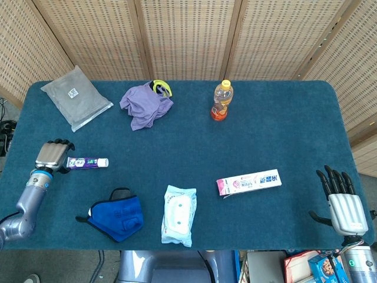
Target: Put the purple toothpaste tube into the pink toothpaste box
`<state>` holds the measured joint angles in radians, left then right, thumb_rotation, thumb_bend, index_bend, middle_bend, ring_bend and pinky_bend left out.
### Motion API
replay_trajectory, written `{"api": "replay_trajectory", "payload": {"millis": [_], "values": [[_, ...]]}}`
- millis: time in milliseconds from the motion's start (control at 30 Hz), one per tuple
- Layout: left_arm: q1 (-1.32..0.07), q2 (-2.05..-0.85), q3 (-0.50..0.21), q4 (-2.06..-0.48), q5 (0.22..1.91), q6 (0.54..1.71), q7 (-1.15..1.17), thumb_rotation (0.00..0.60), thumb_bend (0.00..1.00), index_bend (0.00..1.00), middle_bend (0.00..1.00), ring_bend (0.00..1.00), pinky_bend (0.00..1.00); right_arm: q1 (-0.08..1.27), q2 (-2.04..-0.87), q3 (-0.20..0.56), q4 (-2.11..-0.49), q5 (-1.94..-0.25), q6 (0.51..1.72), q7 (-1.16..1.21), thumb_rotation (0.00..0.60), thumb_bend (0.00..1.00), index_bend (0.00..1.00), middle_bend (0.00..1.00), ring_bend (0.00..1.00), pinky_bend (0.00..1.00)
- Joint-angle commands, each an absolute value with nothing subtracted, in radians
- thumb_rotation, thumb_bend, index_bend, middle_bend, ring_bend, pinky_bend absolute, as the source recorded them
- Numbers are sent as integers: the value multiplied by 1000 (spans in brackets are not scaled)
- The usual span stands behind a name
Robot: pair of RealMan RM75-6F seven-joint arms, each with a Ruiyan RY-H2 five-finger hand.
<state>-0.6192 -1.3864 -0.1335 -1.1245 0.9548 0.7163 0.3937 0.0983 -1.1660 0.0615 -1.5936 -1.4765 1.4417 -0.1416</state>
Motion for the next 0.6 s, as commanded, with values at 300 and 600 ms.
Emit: {"api": "replay_trajectory", "payload": {"millis": [300,600], "values": [[-642,-1421,-108,-1090,902,706,440,600,262,312,243,175,241,99,-1168,62,-1591,-1474,1441,-141,600,152,0,0,0,0],[-656,-1465,-96,-1059,904,706,437,600,262,313,243,175,242,100,-1175,61,-1588,-1474,1441,-149,600,153,0,0,0,0]]}}
